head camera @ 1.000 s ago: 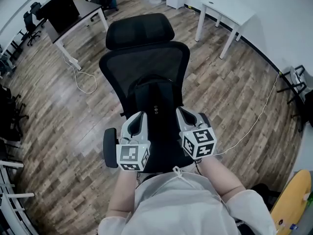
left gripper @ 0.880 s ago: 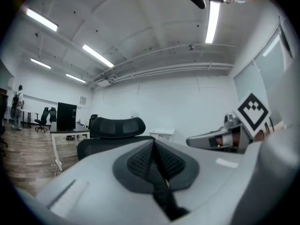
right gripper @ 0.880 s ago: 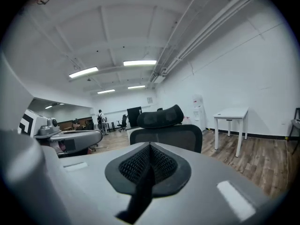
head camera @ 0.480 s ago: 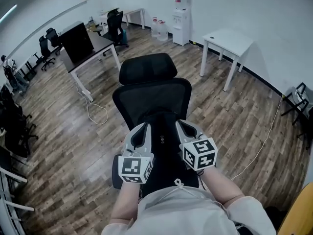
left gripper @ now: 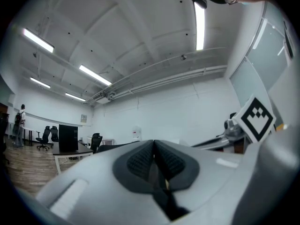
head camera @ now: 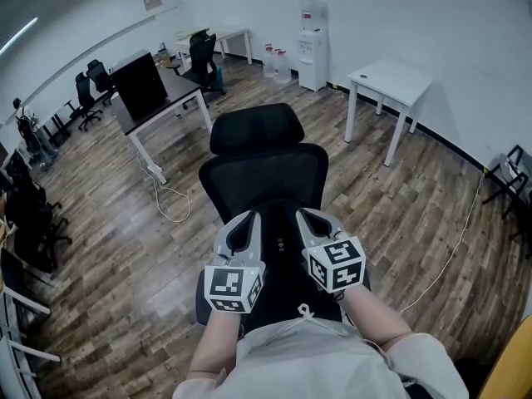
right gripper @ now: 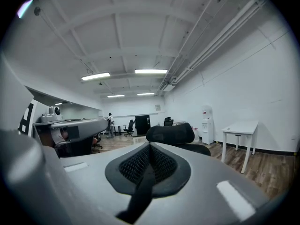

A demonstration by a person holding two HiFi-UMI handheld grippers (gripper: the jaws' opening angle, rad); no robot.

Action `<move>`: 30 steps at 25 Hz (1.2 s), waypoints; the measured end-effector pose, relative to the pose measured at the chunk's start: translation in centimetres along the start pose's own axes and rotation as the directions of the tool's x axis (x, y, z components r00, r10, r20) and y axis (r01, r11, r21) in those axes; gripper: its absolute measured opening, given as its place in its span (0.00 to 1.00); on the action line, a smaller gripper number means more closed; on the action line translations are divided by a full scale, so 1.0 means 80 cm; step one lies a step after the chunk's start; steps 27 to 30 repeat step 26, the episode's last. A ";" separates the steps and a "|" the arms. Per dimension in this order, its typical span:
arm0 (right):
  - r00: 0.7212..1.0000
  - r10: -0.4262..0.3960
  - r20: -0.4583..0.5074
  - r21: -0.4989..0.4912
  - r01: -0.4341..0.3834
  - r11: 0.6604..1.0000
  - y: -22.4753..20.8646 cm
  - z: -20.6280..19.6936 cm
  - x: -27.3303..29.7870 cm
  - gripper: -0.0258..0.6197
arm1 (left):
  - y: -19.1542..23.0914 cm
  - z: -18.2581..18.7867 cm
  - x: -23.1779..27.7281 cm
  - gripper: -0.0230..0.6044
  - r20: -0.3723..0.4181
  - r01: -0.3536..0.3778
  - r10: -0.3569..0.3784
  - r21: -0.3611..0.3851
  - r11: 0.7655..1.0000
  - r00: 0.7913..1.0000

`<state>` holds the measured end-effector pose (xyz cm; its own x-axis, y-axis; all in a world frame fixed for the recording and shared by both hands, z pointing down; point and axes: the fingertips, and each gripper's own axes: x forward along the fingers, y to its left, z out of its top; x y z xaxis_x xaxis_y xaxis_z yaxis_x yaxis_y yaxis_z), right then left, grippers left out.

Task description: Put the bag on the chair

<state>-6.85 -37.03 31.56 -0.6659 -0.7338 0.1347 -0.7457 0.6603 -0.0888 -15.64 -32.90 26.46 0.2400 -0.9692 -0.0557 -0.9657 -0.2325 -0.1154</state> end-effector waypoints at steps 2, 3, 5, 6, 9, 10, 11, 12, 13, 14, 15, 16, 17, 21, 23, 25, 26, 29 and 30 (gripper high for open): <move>1.000 0.003 -0.004 0.000 -0.003 1.000 0.006 -0.003 0.000 0.04 | -0.002 -0.002 -0.004 0.05 -0.005 0.005 -0.005 -0.002 1.000 1.000; 1.000 0.004 -0.007 0.003 -0.004 1.000 0.008 -0.004 0.001 0.04 | -0.002 -0.004 -0.005 0.05 -0.009 0.007 -0.007 -0.004 1.000 1.000; 1.000 0.007 -0.015 0.015 -0.007 1.000 0.013 -0.007 0.002 0.04 | -0.001 -0.007 -0.007 0.05 -0.019 0.008 -0.009 -0.011 1.000 1.000; 1.000 0.008 -0.018 0.020 -0.008 1.000 0.015 -0.009 0.002 0.04 | 0.000 -0.009 -0.008 0.05 -0.023 0.008 -0.008 -0.016 1.000 1.000; 1.000 0.009 -0.024 0.020 -0.009 1.000 0.022 -0.012 0.004 0.04 | 0.003 -0.012 -0.011 0.05 -0.026 0.006 -0.006 -0.026 1.000 1.000; 1.000 0.010 -0.028 0.021 -0.009 1.000 0.024 -0.013 0.004 0.04 | 0.005 -0.014 -0.013 0.05 -0.029 0.003 -0.004 -0.029 1.000 1.000; 0.999 0.010 -0.030 0.021 -0.009 1.000 0.026 -0.014 0.005 0.04 | 0.008 -0.016 -0.015 0.05 -0.032 0.000 -0.001 -0.032 0.999 0.999; 0.999 0.010 -0.031 0.021 -0.009 1.000 0.027 -0.014 0.005 0.04 | 0.010 -0.018 -0.015 0.05 -0.036 -0.005 0.003 -0.037 0.999 0.999; 0.999 0.010 -0.030 0.021 -0.009 1.000 0.028 -0.014 0.006 0.04 | 0.013 -0.020 -0.016 0.05 -0.041 -0.008 0.006 -0.044 0.999 0.999; 1.000 0.010 -0.029 0.021 -0.009 1.000 0.029 -0.013 0.008 0.04 | 0.016 -0.022 -0.016 0.05 -0.045 -0.009 0.007 -0.054 0.998 0.999; 1.000 0.010 -0.029 0.021 -0.010 1.000 0.029 -0.013 0.009 0.04 | 0.019 -0.024 -0.015 0.05 -0.049 -0.009 0.005 -0.068 0.998 0.999; 0.999 0.011 -0.031 0.023 -0.011 1.000 0.030 -0.014 0.011 0.04 | 0.021 -0.025 -0.016 0.05 -0.050 -0.007 0.003 -0.087 0.996 0.999; 0.999 0.013 -0.034 0.027 -0.012 1.000 0.032 -0.015 0.012 0.04 | 0.024 -0.026 -0.016 0.05 -0.051 -0.007 0.001 -0.108 0.994 0.999; 0.999 0.014 -0.046 0.039 -0.013 0.999 0.033 -0.020 0.015 0.04 | 0.033 -0.031 -0.017 0.05 -0.064 -0.012 0.003 -0.141 0.990 0.998; 0.999 0.013 -0.047 0.041 -0.011 0.999 0.034 -0.021 0.017 0.04 | 0.037 -0.033 -0.015 0.05 -0.067 -0.009 0.000 -0.144 0.989 0.998; 0.999 0.009 -0.046 0.041 -0.007 0.999 0.035 -0.021 0.021 0.04 | 0.041 -0.036 -0.014 0.05 -0.070 -0.007 -0.004 -0.147 0.989 0.998; 0.999 0.007 -0.046 0.041 -0.005 0.999 0.035 -0.021 0.023 0.04 | 0.044 -0.038 -0.013 0.05 -0.072 -0.006 -0.005 -0.148 0.989 0.997; 0.999 0.007 -0.046 0.041 -0.005 0.999 0.035 -0.021 0.023 0.04 | 0.044 -0.038 -0.013 0.05 -0.072 -0.006 -0.005 -0.148 0.989 0.997; 0.999 0.007 -0.046 0.041 -0.005 0.999 0.035 -0.021 0.023 0.04 | 0.044 -0.038 -0.013 0.05 -0.072 -0.006 -0.005 -0.148 0.989 0.997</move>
